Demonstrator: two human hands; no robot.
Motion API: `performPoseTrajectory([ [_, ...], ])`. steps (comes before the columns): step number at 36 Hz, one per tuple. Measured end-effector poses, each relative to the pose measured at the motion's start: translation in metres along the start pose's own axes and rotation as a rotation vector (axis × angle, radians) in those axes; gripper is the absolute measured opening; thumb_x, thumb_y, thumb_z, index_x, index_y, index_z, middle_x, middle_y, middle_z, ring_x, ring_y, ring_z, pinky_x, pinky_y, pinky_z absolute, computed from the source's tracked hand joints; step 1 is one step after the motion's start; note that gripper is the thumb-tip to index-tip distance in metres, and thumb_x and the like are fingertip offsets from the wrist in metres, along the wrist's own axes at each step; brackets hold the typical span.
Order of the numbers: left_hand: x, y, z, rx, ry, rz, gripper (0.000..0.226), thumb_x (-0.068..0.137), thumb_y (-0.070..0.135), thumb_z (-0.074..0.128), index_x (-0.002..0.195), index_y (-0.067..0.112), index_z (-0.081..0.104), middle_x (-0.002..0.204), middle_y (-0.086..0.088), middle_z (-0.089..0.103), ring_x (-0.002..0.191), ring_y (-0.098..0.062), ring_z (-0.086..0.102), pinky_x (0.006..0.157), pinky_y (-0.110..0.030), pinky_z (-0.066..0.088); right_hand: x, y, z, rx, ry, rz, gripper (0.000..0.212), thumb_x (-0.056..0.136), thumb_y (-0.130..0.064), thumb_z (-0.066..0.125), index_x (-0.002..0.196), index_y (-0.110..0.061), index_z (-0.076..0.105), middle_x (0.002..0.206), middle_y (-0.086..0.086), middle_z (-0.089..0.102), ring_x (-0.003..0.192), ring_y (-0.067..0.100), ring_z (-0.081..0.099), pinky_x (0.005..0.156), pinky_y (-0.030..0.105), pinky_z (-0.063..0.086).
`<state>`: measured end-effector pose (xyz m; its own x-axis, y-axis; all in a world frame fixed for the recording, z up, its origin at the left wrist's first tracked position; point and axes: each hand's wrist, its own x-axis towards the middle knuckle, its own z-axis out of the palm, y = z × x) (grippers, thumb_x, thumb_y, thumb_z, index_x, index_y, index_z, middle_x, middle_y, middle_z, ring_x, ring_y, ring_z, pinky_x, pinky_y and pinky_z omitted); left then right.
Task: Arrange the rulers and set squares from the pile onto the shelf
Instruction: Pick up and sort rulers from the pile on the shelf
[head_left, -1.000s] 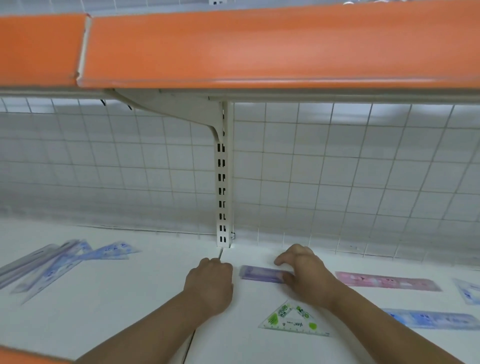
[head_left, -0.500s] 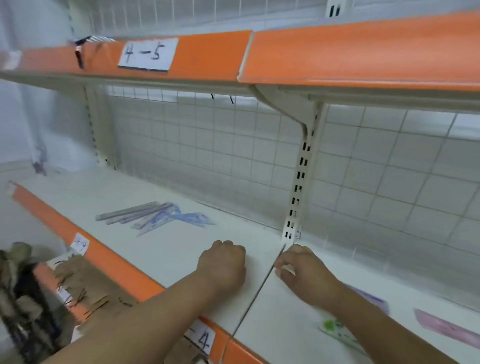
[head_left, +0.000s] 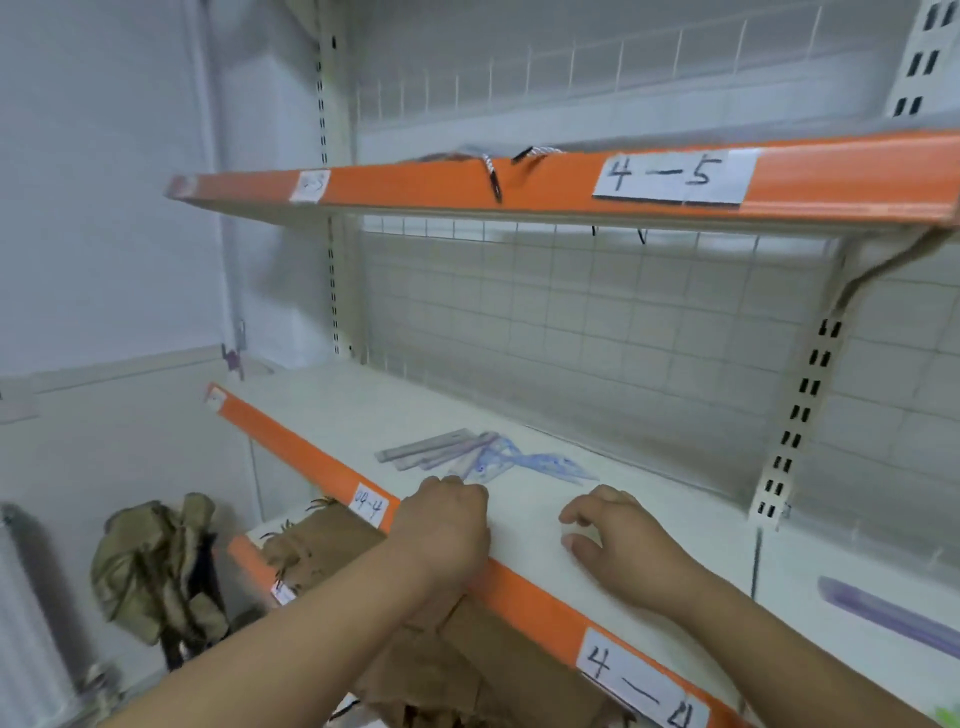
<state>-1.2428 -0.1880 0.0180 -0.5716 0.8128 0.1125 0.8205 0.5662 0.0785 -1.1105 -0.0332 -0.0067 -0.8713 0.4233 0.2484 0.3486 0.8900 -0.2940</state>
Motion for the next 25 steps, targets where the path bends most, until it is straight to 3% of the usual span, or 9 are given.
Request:
performPoseTrajectory([
  [13,0.009,-0.115,-0.009,-0.056,-0.017,0.080,0.030,0.098,0.032,0.043,0.119,0.015,0.055,0.122,-0.008,0.053,0.115,-0.026,0.048,0.091,-0.034,0.044,0.043,-0.094,0.044,-0.019,0.038,0.089,0.029,0.094,-0.034,0.051,0.122,-0.027,0.056,0.111,-0.006,0.050,0.112,0.013,0.046,0.097,0.026,0.039],
  [20,0.045,-0.139,-0.001,-0.113,-0.023,0.111,0.029,0.098,0.031,0.045,0.120,0.016,0.055,0.123,-0.005,0.053,0.115,-0.022,0.047,0.090,-0.033,0.046,0.078,-0.088,0.050,-0.057,0.029,0.142,0.028,0.095,-0.032,0.051,0.121,-0.026,0.058,0.117,-0.003,0.053,0.112,0.015,0.049,0.096,0.028,0.041],
  [25,0.078,-0.152,0.004,-0.061,-0.021,0.091,0.029,0.098,0.030,0.043,0.122,0.017,0.053,0.120,-0.005,0.052,0.113,-0.021,0.047,0.083,-0.029,0.042,0.119,-0.073,0.061,-0.059,0.037,0.123,0.024,0.093,-0.029,0.052,0.114,-0.023,0.062,0.108,-0.002,0.053,0.107,0.017,0.051,0.090,0.026,0.042],
])
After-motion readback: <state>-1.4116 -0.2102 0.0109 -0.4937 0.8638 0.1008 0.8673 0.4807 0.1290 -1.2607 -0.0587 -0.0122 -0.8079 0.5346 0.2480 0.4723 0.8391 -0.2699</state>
